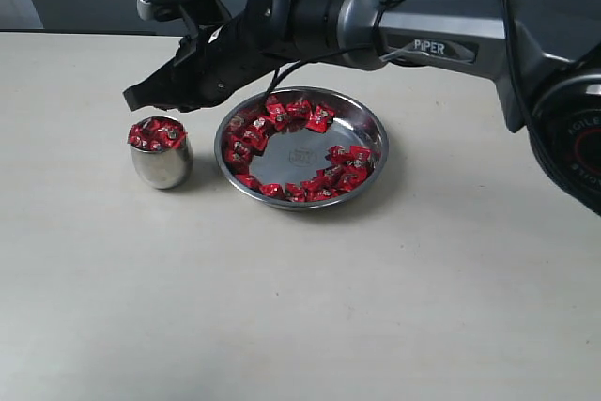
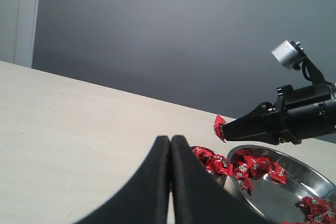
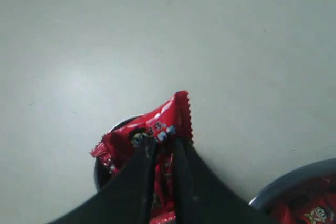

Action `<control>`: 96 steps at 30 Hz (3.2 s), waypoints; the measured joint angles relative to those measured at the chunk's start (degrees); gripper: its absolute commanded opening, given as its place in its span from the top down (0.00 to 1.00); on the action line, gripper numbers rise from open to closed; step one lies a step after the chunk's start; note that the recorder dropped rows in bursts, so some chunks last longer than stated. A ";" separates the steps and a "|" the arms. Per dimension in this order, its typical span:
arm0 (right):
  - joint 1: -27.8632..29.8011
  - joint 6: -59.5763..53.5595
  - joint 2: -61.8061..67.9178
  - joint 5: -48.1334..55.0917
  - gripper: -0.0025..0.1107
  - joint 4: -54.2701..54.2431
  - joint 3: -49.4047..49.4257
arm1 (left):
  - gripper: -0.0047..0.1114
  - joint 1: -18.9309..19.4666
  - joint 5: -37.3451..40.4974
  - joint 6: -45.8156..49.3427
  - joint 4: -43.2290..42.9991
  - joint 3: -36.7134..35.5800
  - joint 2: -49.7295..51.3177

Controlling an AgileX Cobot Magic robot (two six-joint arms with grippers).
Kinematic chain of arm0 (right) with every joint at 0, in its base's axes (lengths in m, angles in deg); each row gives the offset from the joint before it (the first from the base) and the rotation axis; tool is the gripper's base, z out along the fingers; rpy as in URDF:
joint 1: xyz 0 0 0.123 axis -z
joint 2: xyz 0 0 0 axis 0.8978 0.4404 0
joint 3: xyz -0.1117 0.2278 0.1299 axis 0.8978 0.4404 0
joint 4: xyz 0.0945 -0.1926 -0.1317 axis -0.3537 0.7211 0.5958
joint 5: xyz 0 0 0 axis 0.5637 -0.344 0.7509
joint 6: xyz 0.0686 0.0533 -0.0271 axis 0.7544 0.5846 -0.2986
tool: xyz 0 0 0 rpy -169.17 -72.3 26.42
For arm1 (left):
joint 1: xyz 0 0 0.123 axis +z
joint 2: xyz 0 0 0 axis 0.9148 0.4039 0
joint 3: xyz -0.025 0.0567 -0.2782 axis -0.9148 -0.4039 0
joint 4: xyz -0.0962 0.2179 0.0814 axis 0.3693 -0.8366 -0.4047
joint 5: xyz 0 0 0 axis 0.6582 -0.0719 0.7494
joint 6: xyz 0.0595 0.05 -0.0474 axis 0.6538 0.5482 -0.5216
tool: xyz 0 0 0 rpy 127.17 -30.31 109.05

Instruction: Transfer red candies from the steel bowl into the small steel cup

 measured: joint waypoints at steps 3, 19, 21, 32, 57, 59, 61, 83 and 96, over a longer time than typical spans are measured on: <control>-0.36 -0.13 0.00 -0.76 0.87 0.00 0.00 | 0.96 0.00 0.00 0.00 0.00 0.00 0.00; -1.35 -0.36 1.37 -1.32 0.87 -0.34 0.00 | 0.96 0.00 0.00 0.00 0.00 0.00 0.00; -1.35 -0.36 1.58 -1.32 0.87 -0.34 0.00 | 0.96 0.00 0.00 0.00 0.00 0.00 0.00; -1.35 -1.47 1.58 -1.21 0.81 -0.28 0.00 | 0.96 0.00 0.00 0.00 0.00 0.00 0.00; 4.33 16.91 -22.57 12.02 0.98 28.32 10.28 | 0.96 0.00 0.00 0.00 0.00 0.00 0.00; 5.98 21.18 -29.55 10.02 0.98 31.79 19.24 | 0.96 0.00 0.00 0.00 0.00 0.00 0.00; 7.38 25.66 -37.67 6.32 0.98 33.40 29.96 | 0.96 0.00 0.00 0.00 0.00 0.00 0.00; 41.86 36.21 -115.09 -17.49 0.98 39.70 96.34 | 0.96 0.21 0.00 0.00 0.39 0.00 0.00; 45.55 35.21 -127.73 -8.33 0.98 38.70 102.04 | 0.96 0.21 0.00 0.00 0.50 0.00 0.00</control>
